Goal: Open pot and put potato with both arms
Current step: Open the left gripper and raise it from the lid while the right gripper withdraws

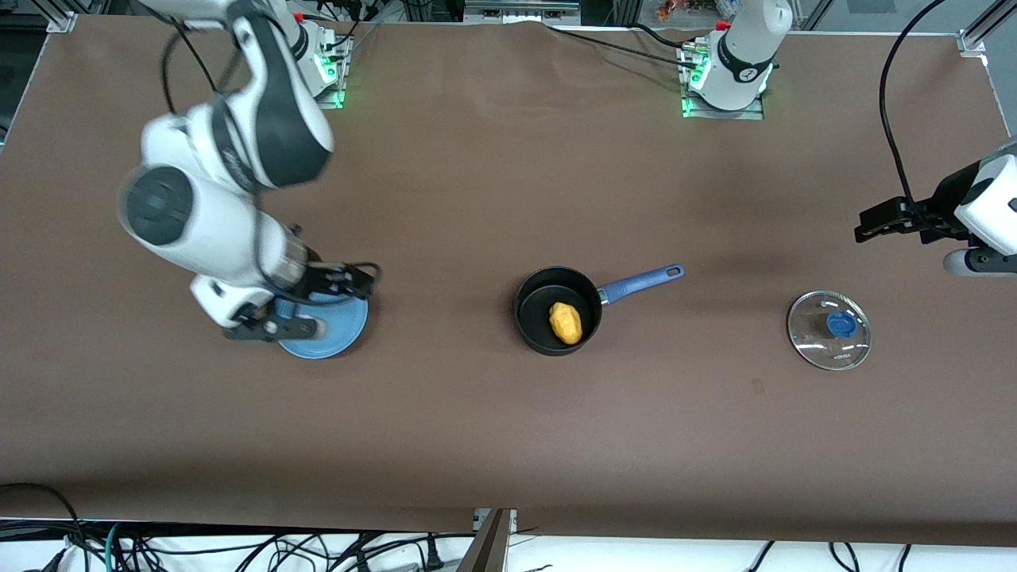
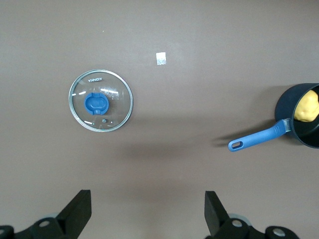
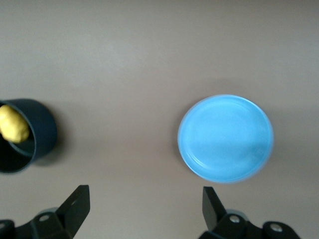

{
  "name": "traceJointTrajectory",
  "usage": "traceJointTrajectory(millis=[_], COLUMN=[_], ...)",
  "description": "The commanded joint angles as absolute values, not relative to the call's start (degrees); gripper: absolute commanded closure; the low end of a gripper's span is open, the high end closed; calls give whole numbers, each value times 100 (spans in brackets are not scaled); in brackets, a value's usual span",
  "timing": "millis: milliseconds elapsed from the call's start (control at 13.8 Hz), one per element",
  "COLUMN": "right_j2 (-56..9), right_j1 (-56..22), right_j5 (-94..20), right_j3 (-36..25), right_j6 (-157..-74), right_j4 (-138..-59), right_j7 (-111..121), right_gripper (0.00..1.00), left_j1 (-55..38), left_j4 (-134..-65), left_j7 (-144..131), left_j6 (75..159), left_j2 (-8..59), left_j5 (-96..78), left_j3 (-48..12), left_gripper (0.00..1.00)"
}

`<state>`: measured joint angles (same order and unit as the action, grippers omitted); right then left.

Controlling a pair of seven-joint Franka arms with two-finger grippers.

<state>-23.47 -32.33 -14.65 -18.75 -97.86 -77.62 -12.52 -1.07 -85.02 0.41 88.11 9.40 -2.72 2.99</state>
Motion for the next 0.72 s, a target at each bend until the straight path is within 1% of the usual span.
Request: traceJointTrajectory(millis=[0,217,362,652], right_j2=[-996,-301,-45,9], right_j1=[-3305,-3305,-3296,-3305], right_j5=[-1336,-845,-599,-316], right_j3=[-2126,-2250,-2320,-2320], right_j6=[-9512,-8835,-8483,-8323], right_j4=[-8954,-8991,-8982,-8930], right_j7=[-923,-932,-914,-547], right_gripper=[0,0,0,0], left_j1=[-149,-141,-141,-114], left_j4=[-8130,-8121,-8121,-8121], left_j7=[9,0,0,9], left_j6=[8578,8578,8578,8578], left_j2=[1160,1169,1169,1169], left_j5=[-123,-114,-123,-123], left_j3=[272,281,281,290], left_gripper=[0,0,0,0])
